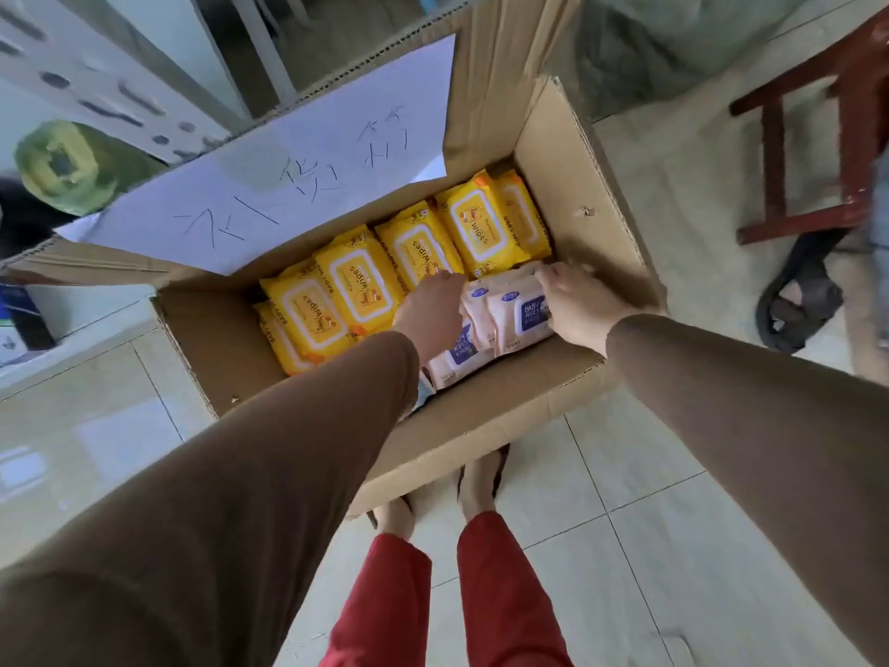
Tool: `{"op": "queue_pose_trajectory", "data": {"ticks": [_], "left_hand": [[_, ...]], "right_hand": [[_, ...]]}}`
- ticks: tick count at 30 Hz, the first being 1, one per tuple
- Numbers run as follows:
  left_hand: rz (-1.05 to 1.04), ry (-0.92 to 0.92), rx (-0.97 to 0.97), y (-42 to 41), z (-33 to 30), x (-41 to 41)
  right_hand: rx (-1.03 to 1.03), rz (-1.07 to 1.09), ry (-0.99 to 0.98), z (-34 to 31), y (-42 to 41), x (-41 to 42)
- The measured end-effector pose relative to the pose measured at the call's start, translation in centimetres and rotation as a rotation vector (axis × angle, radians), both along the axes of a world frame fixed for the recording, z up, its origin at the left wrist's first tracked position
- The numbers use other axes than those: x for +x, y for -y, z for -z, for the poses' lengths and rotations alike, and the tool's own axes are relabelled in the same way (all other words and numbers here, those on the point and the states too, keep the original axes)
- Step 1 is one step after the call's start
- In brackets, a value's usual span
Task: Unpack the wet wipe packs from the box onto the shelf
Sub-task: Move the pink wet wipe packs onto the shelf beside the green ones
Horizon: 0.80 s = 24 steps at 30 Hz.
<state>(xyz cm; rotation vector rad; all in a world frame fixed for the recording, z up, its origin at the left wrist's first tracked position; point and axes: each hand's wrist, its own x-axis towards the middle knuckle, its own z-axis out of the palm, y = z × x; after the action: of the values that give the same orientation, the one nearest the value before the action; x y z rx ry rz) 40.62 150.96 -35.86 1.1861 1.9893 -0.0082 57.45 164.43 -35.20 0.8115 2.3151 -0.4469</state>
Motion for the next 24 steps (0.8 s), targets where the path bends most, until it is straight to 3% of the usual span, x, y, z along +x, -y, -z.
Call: {"op": "queue_pose_trajectory", "data": {"ticks": [4,11,15,24], "left_hand": [[-0.054,0.06,-0.009,-3.9,3.6,-0.3],[0.066,0.056,-0.271,-6.7,5.5,0.7],[-0.065,0.03,-0.18,-4.2,3.0,0.9],[-0.484,0.024,-0.006,8.6,-11.9,-4.9]], "right_hand": [[0.077,-0.079,0.003,2.9,-0.6,-0.3],[0.13,-0.357,0.063,3.7,-1.3,-0.1],[0.115,-0.487,0.086,1.0,-1.6,0.0],[-0.2,-0.058,-0.159,-13.1,3.5,-2.9]]}}
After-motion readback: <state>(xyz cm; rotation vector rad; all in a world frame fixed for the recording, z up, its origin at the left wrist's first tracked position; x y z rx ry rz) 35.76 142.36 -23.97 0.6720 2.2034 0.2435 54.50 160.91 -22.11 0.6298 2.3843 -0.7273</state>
